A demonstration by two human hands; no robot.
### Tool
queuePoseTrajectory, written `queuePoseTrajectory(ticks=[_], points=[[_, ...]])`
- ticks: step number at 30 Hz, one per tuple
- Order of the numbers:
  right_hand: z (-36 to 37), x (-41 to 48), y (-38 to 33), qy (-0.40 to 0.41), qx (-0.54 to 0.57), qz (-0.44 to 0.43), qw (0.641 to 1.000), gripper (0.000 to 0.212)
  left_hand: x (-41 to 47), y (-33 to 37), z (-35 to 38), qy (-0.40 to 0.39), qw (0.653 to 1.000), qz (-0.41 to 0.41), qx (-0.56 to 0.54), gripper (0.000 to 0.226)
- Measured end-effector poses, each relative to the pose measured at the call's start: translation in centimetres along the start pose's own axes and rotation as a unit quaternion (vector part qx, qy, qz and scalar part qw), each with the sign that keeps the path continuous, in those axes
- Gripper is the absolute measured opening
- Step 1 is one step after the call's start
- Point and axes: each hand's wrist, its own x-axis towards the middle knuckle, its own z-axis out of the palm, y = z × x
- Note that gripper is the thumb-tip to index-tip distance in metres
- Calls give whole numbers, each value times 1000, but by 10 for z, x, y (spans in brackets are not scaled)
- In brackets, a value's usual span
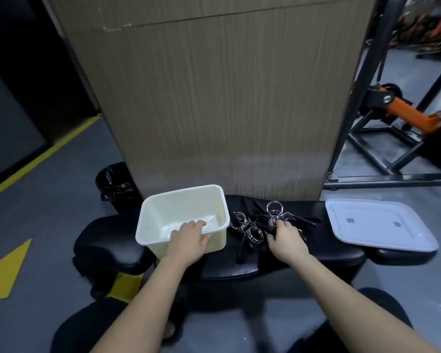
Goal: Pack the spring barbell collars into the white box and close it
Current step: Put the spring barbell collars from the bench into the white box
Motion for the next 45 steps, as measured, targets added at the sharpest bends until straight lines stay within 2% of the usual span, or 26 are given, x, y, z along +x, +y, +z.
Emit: queuePoseTrajectory(ticks=[3, 8, 12, 17, 25, 31, 36, 38, 40, 43, 45], points=[[12, 16, -1, -9, -23, -6, 1000, 46, 11, -5, 12, -5, 1000, 13, 18, 37], [23, 45, -7, -47, -66, 2, 997, 32, 20, -10, 23, 3, 999, 26, 38, 34], [32, 60, -12, -32, -127, -27, 991, 30, 25, -12, 25, -20, 999, 26, 41, 34], [39, 68, -2, 54, -94, -60, 992, 12, 26, -12, 26, -27, 999, 21, 42, 33], [1, 74, -13, 173, 17, -93, 980, 20, 24, -10, 21, -48, 998, 15, 32, 34], [-7, 61, -12, 164, 183, -36, 969, 20, 17, -6, 19, -27, 999, 27, 31, 36], [-28, 58, -22, 150, 211, -48, 965, 20, 10, -11, 17, -31, 999, 44, 4, 40], [-35, 59, -31, 154, 209, -69, 963, 18, 10, -22, 11, 9, 999, 35, -36, 39], [-39, 58, -43, 155, 201, -90, 963, 17, 16, -41, 3, 97, 992, -5, -75, 36], [-39, 59, -64, 148, 198, -113, 962, 19, 29, -77, -10, 229, 963, -123, -74, 29], [-35, 61, -83, 141, 198, -130, 961, 21, 35, -100, -15, 240, 947, -203, -68, 31]])
